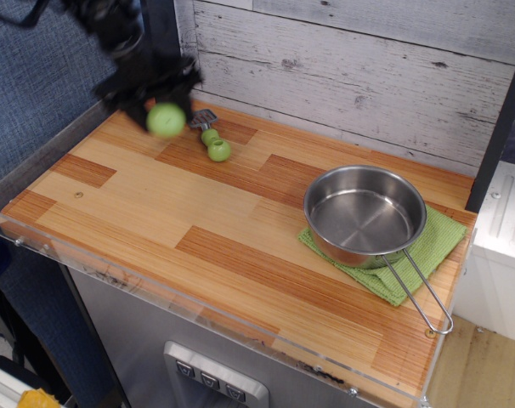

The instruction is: Place lime into pot.

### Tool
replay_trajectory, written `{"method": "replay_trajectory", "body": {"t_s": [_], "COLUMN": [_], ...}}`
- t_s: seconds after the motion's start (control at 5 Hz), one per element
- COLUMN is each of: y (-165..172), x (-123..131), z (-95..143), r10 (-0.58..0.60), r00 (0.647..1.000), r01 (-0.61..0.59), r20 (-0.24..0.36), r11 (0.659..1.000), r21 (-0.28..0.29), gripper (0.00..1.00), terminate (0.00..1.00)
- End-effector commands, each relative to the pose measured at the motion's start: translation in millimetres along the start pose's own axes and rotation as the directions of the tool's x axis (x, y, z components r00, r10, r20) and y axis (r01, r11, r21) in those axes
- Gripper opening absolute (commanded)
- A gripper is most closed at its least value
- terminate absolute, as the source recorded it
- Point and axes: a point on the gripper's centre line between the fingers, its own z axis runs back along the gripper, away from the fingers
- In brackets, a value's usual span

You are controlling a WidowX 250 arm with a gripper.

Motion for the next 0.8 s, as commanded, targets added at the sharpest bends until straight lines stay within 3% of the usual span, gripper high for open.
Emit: {"method": "replay_trajectory", "body": {"t_s": [0.0,0.6], "y": [-61,-113], "x": [-31,-104], "z": [41,54], "r10": [-0.16,-0.39], "r00": [0.986,0.921], "r01": [0.164,0.386], "r20": [0.054,0.013], "r11": [0.983,0.906], "r21": [-0.086,-0.173], "gripper": [0.0,0.0], "terminate": [0.0,0.0]}}
